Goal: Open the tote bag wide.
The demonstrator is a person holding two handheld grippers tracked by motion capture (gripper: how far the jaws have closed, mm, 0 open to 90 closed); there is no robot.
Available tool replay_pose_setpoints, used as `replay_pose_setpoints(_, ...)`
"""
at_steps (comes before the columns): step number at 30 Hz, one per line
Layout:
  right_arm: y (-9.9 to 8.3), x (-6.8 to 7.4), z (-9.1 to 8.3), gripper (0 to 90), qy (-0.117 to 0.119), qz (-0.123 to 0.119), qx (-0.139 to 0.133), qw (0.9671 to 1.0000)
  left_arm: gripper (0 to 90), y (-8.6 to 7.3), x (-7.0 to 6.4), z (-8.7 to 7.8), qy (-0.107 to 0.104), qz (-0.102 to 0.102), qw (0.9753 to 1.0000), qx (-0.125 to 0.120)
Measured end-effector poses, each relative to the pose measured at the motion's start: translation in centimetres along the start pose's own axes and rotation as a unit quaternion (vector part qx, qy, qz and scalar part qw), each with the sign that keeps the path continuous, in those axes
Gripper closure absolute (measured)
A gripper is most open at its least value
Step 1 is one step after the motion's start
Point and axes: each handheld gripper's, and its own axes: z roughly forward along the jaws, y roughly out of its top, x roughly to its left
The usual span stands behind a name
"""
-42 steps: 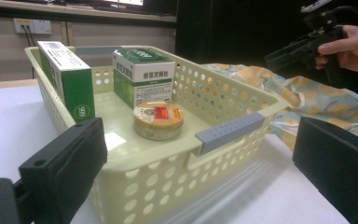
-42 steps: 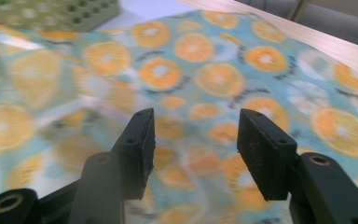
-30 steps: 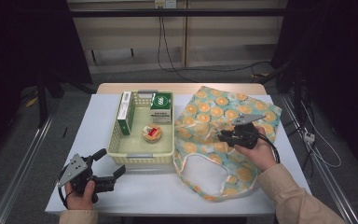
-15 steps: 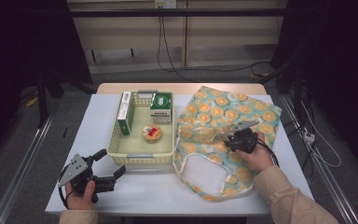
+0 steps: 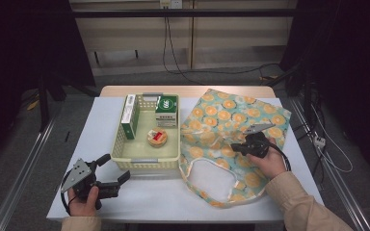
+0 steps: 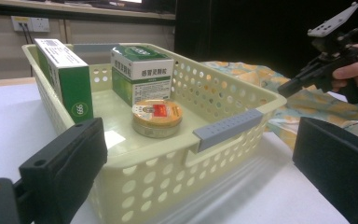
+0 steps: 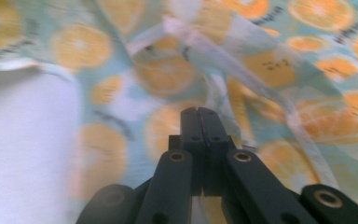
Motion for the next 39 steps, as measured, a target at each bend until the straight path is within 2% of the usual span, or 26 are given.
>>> replay_pose_setpoints(2,0.4,0.9,-0.4,90.0,0.02,-0.001,-0.013,0.9997,2.6,0.0,0.0,0.0,-0.001,0.002,1.0,0.001)
replay_pose_setpoints(4,0.8,1.3,-0.9,90.0,0.026,-0.001,-0.023,0.9994,2.6,0.0,-0.1,0.1,-0.002,0.003,1.0,0.003)
replay_pose_setpoints(7,1.6,0.9,-1.4,90.0,0.009,-0.003,-0.036,0.9993,2.6,0.0,-0.2,0.2,-0.004,0.004,1.0,0.003)
replay_pose_setpoints(11,2.5,-1.3,-2.0,90.0,-0.016,0.027,-0.058,0.9978,2.6,0.0,-0.2,0.2,-0.004,0.005,1.0,0.002)
replay_pose_setpoints(12,2.6,-1.8,-2.1,90.0,-0.029,0.03,-0.06,0.9973,2.6,0.0,-0.1,0.1,-0.004,0.005,1.0,0.004)
replay_pose_setpoints(16,2.7,-4.0,-2.3,90.0,-0.073,0.033,-0.046,0.9957,2.6,-0.1,0.0,0.1,-0.003,0.001,1.0,0.002)
replay_pose_setpoints(17,2.5,-4.8,-2.2,90.0,-0.074,0.048,-0.049,0.9949,2.6,-0.1,0.1,0.0,-0.003,0.001,1.0,0.002)
replay_pose_setpoints(19,2.2,-5.6,-2.0,90.0,-0.08,0.058,-0.048,0.9939,2.6,-0.1,0.1,0.0,-0.003,0.0,1.0,0.002)
replay_pose_setpoints(21,1.9,-6.5,-1.7,90.0,-0.095,0.062,-0.044,0.9925,2.6,-0.1,0.0,0.1,-0.003,0.0,1.0,0.002)
replay_pose_setpoints(23,1.7,-7.1,-1.5,90.0,-0.089,0.078,-0.054,0.9915,2.6,-0.1,0.0,0.1,-0.003,0.0,1.0,0.002)
replay_pose_setpoints(33,1.0,-7.9,0.1,90.0,-0.104,0.074,-0.038,0.9911,2.6,-0.1,0.0,0.2,-0.004,-0.001,1.0,0.002)
replay_pose_setpoints(36,1.0,-7.7,0.1,90.0,-0.098,0.068,-0.034,0.9923,2.6,-0.1,0.0,0.1,-0.003,0.0,1.0,0.001)
replay_pose_setpoints(39,1.2,-7.2,0.0,83.3,-0.095,0.062,-0.026,0.9932,2.6,0.0,0.0,0.0,-0.002,0.001,1.0,0.0)
